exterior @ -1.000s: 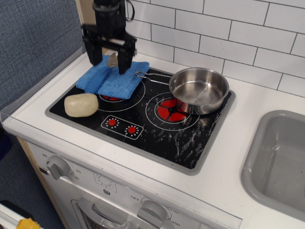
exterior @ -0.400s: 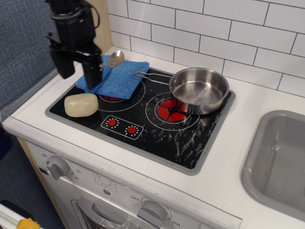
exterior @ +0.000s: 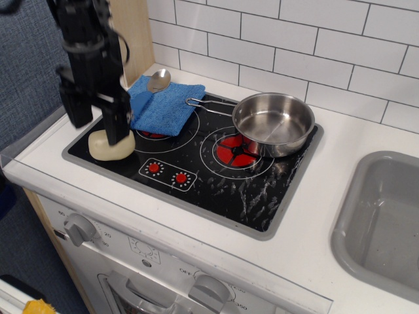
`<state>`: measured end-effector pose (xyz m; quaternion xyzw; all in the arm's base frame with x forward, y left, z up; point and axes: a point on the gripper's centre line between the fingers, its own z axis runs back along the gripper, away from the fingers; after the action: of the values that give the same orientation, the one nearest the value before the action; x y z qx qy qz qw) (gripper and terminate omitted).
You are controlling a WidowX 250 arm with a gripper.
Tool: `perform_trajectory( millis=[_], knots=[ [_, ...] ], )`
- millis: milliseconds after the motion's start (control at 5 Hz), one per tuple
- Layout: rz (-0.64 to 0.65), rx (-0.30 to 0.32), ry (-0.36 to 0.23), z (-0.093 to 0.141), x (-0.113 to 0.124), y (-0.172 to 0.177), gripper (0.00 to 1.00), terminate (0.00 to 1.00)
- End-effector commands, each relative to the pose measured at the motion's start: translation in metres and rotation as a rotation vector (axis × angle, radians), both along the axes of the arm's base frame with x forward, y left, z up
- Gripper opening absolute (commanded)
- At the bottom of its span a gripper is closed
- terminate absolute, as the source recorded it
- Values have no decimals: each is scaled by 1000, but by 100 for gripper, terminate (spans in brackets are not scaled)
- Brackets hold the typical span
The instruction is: Pick up the butter and put it in the pot on top of the stove.
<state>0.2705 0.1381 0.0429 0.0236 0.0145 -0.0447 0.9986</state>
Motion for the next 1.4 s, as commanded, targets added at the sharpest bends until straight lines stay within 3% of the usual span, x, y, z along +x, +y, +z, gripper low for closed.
perform_trajectory(
  millis=[0,200,400,600,800,1000,1200],
  knots=[
    [5,58,0,-10,24,-7,100,0],
    [4,75,19,-17,30,-12,100,0],
    [13,73,18,-17,31,-13,0,0],
    [9,70,3,-10,29,-16,0,0],
    [1,49,-47,17,27,-28,0,0],
    [-50,32,-118,43,35,-54,0,0],
    [-104,1,-158,57,60,-90,0,0]
  ],
)
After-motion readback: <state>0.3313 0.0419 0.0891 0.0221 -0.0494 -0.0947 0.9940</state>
